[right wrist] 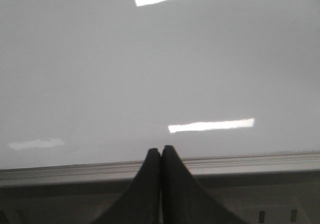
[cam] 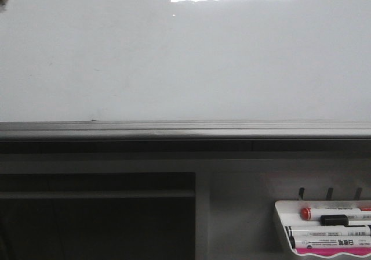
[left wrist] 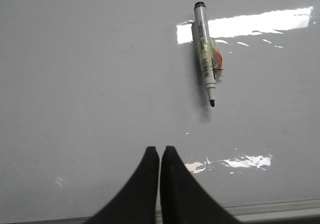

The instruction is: Write number 2 on whiteboard

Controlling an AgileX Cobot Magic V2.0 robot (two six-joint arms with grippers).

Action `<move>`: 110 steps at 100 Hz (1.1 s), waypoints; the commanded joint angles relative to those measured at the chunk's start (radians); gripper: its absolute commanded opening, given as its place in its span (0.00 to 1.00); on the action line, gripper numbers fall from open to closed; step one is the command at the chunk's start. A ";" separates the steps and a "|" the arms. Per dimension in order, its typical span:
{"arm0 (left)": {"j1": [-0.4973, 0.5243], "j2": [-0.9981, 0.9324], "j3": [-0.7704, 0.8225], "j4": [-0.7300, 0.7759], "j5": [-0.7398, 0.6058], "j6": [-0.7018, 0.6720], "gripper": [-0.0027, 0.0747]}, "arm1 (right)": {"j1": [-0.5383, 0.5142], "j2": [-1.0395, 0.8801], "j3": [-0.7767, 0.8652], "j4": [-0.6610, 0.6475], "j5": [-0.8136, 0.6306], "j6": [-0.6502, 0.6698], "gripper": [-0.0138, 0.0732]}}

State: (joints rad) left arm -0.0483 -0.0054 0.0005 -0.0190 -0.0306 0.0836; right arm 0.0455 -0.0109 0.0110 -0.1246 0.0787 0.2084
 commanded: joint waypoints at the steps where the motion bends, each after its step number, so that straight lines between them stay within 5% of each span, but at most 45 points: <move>1: 0.001 -0.023 0.012 -0.009 -0.072 -0.011 0.01 | -0.005 -0.016 0.026 -0.013 -0.069 -0.005 0.07; 87: 0.001 -0.023 0.012 -0.025 -0.082 -0.011 0.01 | -0.005 -0.016 0.024 -0.017 -0.108 -0.005 0.07; 110: 0.001 -0.023 -0.044 -0.115 -0.107 -0.011 0.01 | -0.005 -0.011 -0.105 -0.011 -0.071 -0.005 0.07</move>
State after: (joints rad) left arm -0.0483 -0.0054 -0.0032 -0.0671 -0.0519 0.0836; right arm 0.0455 -0.0109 -0.0120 -0.1268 0.0694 0.2084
